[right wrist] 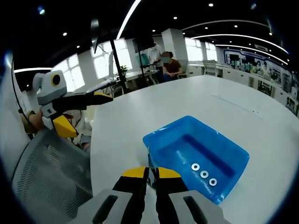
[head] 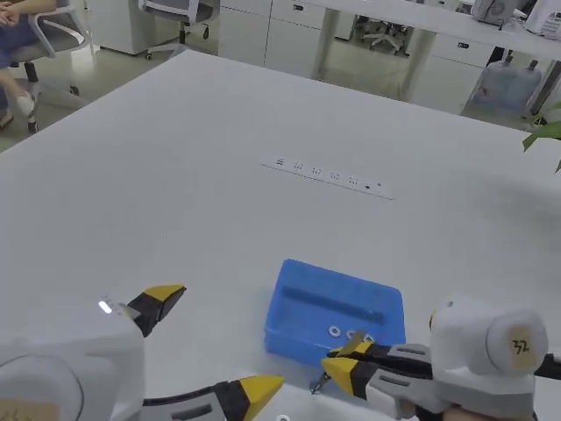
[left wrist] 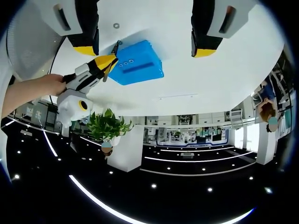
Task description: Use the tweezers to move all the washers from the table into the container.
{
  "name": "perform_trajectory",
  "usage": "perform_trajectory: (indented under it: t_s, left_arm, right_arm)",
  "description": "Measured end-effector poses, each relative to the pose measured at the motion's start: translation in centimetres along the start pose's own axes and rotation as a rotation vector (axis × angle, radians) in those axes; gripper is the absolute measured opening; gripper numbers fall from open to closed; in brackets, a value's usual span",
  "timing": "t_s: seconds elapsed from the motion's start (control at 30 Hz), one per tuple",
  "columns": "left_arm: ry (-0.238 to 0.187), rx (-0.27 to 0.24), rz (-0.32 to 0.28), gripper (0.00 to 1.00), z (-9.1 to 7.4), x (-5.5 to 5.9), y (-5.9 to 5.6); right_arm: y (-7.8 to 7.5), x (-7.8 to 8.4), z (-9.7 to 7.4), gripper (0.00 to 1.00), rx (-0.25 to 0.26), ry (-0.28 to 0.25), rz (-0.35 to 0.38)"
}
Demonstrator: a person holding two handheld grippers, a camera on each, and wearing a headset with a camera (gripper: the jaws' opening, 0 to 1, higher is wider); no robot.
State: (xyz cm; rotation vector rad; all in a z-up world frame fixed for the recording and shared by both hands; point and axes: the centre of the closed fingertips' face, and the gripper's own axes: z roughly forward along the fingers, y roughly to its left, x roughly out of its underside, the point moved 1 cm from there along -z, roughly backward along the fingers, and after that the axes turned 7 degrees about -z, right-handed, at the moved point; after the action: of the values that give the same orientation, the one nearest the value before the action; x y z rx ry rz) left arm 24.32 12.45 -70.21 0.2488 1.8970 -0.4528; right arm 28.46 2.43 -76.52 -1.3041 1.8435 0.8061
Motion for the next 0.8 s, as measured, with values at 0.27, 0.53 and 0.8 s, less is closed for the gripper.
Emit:
perform_trajectory:
  t_s: [0.27,0.53,0.8]
  left_arm:
    - [0.004,0.006,0.004,0.82,0.0,0.1,-0.1]
    - [0.008,0.009,0.007,0.82,0.0,0.1,-0.2]
    - [0.007,0.011,0.007,0.82,0.0,0.1,-0.2]
  right_arm:
    - [0.9,0.0,0.3,0.03,-0.016,0.035,-0.15]
    - [0.7,-0.1,0.2,0.02,-0.013,0.031,-0.133]
    - [0.9,-3.1,-1.7,0.02,-0.029,-0.076,-0.064]
